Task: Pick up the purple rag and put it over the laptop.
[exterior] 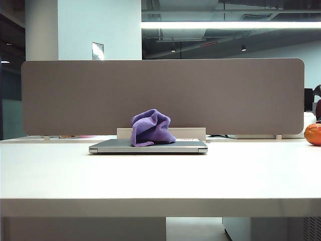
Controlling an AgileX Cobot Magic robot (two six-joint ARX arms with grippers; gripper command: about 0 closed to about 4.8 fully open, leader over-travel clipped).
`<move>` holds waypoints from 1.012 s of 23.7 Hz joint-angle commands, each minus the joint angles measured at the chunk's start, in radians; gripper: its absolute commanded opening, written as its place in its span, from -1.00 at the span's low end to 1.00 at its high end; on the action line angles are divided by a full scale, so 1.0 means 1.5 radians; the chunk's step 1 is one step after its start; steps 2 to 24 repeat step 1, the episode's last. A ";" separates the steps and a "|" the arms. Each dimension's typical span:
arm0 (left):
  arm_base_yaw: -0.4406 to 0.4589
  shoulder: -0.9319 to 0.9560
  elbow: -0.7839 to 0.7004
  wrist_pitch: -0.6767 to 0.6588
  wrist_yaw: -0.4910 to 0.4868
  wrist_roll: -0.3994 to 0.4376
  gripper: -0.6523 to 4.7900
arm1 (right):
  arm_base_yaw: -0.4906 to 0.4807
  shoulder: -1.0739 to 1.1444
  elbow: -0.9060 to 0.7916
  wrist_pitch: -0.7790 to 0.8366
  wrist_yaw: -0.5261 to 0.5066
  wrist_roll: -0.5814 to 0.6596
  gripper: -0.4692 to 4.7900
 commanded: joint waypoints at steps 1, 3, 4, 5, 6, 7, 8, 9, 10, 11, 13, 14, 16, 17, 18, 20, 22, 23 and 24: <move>0.000 0.001 0.002 0.006 0.003 -0.002 -0.78 | 0.000 -0.001 -0.002 0.007 0.001 -0.002 -0.74; 0.000 0.001 0.002 0.006 0.003 -0.002 -0.78 | 0.000 -0.001 -0.002 0.007 0.001 -0.002 -0.74; 0.000 0.001 0.002 0.006 0.003 -0.002 -0.78 | 0.000 -0.001 -0.002 0.007 0.001 -0.002 -0.74; 0.000 0.001 0.002 0.006 0.003 -0.002 -0.78 | 0.000 -0.001 -0.002 0.007 0.001 -0.002 -0.74; 0.000 0.001 0.002 0.006 0.003 -0.002 -0.78 | 0.000 -0.001 -0.002 0.007 0.001 -0.002 -0.74; 0.000 0.001 0.002 0.006 0.003 -0.002 -0.78 | 0.000 -0.001 -0.002 0.007 0.001 -0.002 -0.74; 0.000 0.001 0.002 0.006 0.003 -0.002 -0.78 | 0.000 -0.001 -0.002 0.007 0.001 -0.002 -0.74; 0.000 0.001 0.002 0.006 0.003 -0.002 -0.78 | 0.000 -0.001 -0.002 0.007 0.001 -0.002 -0.74; 0.000 0.001 0.002 0.006 0.003 -0.002 -0.78 | 0.000 -0.001 -0.002 0.007 0.001 -0.002 -0.74; 0.000 0.001 0.002 0.006 0.003 -0.002 -0.78 | 0.000 -0.001 -0.002 0.007 0.001 -0.002 -0.74; 0.000 0.001 0.002 0.006 0.003 -0.002 -0.78 | 0.000 -0.001 -0.002 0.007 0.001 -0.002 -0.74; 0.000 0.001 0.002 0.006 0.003 -0.002 -0.78 | 0.000 -0.001 -0.002 0.007 0.001 -0.002 -0.74; 0.000 0.001 0.002 0.006 0.003 -0.002 -0.78 | 0.000 -0.001 -0.002 0.007 0.001 -0.002 -0.74; 0.000 0.001 0.002 0.006 0.003 -0.002 -0.78 | 0.000 -0.001 -0.002 0.007 0.001 -0.002 -0.74; 0.000 0.001 0.002 0.006 0.003 -0.002 -0.78 | 0.000 -0.001 -0.002 0.007 0.001 -0.002 -0.74; 0.000 0.001 0.002 0.006 0.003 -0.002 -0.78 | 0.000 -0.001 -0.002 0.007 0.001 -0.002 -0.74; 0.000 0.001 0.002 0.006 0.003 -0.002 -0.78 | 0.000 -0.001 -0.002 0.007 0.001 -0.002 -0.74; 0.000 0.001 0.002 0.006 0.003 -0.002 -0.78 | 0.000 -0.001 -0.002 0.007 0.001 -0.002 -0.74; 0.000 0.001 0.002 0.006 0.003 -0.002 -0.78 | 0.000 -0.001 -0.002 0.007 0.001 -0.002 -0.74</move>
